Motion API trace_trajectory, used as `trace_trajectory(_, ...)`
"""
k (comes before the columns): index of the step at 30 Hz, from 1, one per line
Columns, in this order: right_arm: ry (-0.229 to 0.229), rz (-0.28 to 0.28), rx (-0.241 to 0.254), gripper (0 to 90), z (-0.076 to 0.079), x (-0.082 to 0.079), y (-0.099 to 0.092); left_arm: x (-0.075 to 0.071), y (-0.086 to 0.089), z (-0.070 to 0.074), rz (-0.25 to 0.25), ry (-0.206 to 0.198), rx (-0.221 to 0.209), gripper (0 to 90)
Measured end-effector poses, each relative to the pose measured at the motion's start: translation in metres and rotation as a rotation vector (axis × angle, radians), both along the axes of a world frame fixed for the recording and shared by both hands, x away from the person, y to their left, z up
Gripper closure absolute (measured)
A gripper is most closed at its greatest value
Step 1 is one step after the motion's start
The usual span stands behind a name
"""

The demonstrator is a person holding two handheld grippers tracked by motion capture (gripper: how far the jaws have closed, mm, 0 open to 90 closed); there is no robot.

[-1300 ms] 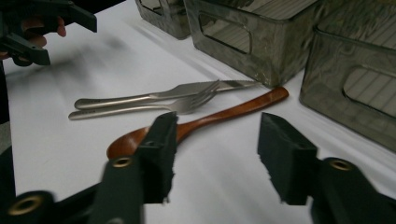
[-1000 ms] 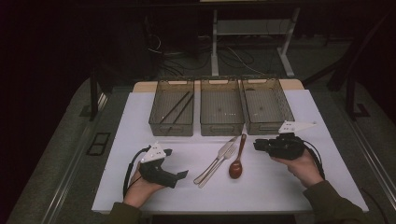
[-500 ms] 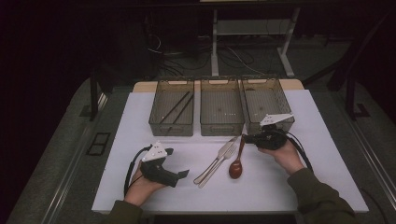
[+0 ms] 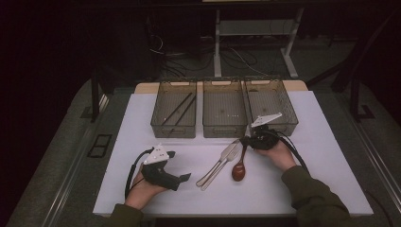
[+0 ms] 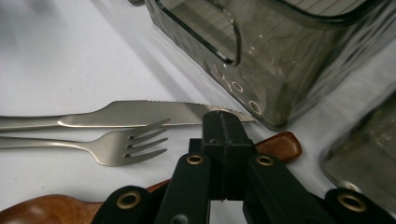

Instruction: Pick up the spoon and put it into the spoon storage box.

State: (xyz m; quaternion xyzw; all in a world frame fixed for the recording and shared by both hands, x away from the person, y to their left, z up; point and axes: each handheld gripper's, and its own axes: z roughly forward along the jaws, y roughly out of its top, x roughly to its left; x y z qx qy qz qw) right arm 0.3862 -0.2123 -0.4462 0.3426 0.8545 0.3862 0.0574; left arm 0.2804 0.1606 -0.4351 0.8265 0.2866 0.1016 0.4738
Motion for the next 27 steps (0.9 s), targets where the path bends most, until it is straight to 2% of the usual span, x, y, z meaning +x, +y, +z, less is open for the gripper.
trace_trajectory(12, -0.003, 0.008, -0.064, 89.0, -0.003, -0.003, 0.005, 0.000, 0.000, 0.000, -0.003, 0.003, 0.001, 0.0)
trace_trajectory(27, 0.006, 0.004, -0.143, 89.0, 0.002, -0.018, -0.014, -0.001, 0.000, 0.000, -0.008, 0.005, 0.000, 0.0)
